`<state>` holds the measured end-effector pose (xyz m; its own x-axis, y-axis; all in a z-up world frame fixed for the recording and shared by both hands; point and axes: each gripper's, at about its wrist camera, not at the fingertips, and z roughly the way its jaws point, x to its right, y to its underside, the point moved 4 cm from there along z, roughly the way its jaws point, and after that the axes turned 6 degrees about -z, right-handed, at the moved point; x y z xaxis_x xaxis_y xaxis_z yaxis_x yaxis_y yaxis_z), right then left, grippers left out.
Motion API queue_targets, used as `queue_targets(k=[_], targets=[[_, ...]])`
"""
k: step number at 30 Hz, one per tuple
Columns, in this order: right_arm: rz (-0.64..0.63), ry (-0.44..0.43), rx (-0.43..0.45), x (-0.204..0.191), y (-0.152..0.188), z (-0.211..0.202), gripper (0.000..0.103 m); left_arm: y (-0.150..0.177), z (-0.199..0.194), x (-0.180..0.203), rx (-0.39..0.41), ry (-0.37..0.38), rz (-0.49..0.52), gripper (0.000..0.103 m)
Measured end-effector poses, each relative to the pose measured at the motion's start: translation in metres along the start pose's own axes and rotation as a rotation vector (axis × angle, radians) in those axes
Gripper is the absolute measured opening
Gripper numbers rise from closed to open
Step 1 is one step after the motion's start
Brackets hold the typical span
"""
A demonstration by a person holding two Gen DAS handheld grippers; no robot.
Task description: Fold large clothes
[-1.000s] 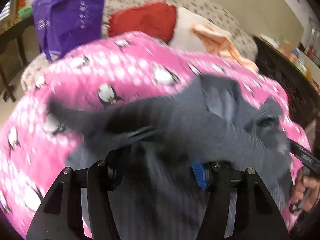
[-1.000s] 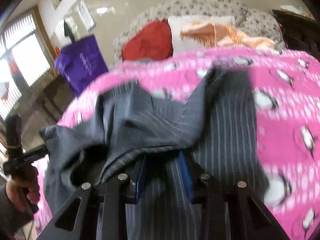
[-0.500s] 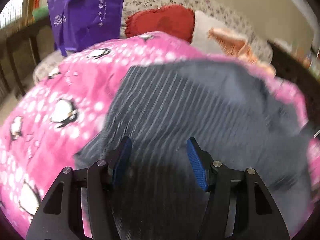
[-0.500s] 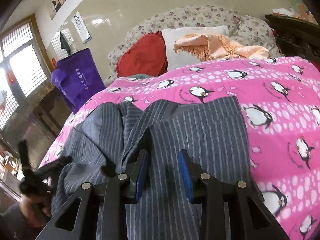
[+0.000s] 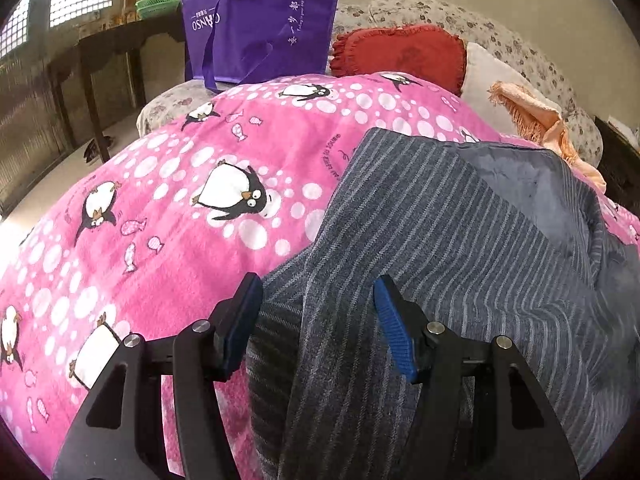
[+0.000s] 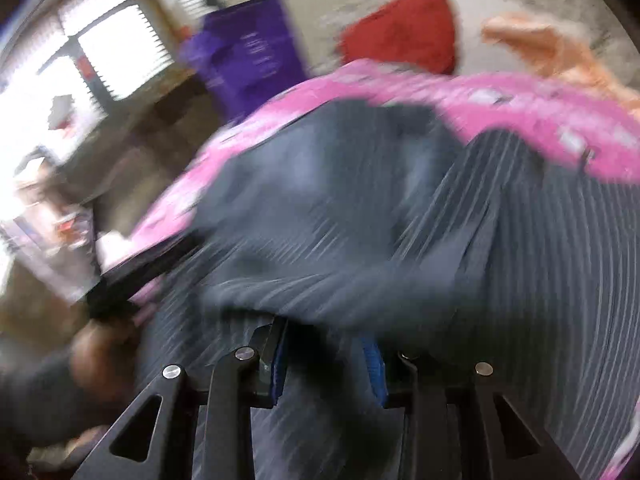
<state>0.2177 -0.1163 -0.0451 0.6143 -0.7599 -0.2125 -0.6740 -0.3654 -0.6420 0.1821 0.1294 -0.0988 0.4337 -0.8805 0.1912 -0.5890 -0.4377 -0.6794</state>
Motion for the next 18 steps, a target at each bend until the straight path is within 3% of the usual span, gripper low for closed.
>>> queue_targets(k=[1, 3, 5, 6, 10, 11, 14, 15, 18], targets=[[0.051, 0.140, 0.017, 0.018, -0.013, 0.009, 0.031, 0.001, -0.001, 0.000, -0.004, 0.005, 0.004, 0.059], [0.172, 0.249, 0.099, 0.044, -0.030, 0.001, 0.031, 0.003, -0.001, -0.002, -0.008, 0.014, 0.010, 0.059], [0.261, 0.299, 0.179, 0.060, -0.035, -0.022, 0.031, 0.006, -0.005, -0.007, -0.005, 0.020, 0.006, 0.062], [0.270, 0.307, 0.190, 0.063, -0.034, -0.032, 0.031, 0.006, -0.005, -0.009, -0.006, 0.012, -0.001, 0.071], [0.149, 0.365, 0.176, 0.050, -0.027, -0.062, 0.031, 0.007, -0.004, -0.012, -0.017, 0.010, -0.026, 0.072], [0.111, 0.360, 0.186, 0.041, -0.029, -0.067, 0.031, 0.008, -0.004, -0.011, -0.015, 0.006, -0.021, 0.072], [-0.046, 0.226, 0.213, -0.006, -0.047, -0.068, 0.032, 0.008, -0.003, -0.011, -0.016, 0.001, -0.018, 0.073], [-0.111, 0.147, 0.195, -0.027, -0.055, -0.060, 0.033, 0.008, -0.003, -0.011, -0.015, 0.003, -0.019, 0.073], [-0.214, 0.051, 0.095, -0.061, -0.065, -0.020, 0.035, 0.008, -0.003, -0.012, -0.018, 0.011, -0.027, 0.073]])
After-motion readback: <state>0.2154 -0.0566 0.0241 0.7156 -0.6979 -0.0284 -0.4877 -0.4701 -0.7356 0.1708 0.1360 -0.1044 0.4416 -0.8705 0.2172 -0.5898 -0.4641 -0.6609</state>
